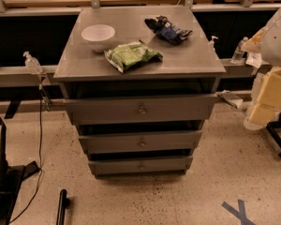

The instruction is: Open middle drawer

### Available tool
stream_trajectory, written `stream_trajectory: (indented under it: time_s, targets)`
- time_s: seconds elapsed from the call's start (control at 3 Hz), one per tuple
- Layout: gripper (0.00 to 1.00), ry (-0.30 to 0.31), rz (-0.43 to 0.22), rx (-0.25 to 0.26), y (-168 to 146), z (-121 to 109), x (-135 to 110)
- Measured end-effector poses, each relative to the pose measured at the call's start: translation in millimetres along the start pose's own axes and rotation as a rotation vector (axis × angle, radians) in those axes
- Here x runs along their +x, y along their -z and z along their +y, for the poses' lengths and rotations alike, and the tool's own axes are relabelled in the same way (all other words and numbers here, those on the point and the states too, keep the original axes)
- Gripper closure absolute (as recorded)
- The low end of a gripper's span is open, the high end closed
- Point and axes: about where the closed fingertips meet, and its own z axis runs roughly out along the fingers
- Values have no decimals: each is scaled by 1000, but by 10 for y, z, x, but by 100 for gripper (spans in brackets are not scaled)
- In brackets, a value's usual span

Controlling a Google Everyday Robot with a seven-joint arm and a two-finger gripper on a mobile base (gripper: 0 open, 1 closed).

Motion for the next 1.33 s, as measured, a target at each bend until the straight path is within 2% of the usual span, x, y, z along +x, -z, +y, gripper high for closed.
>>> stream_trajectory:
  time_s: [0.33, 0.67, 1.0, 1.33]
  targets:
    - [0, 0, 0, 0, -1, 0, 0]
    - [0, -11, -17, -67, -395, 23, 0]
    - [0, -14, -133, -201, -1243, 366, -145]
    - [0, -43, -258, -245, -2078, 603, -331]
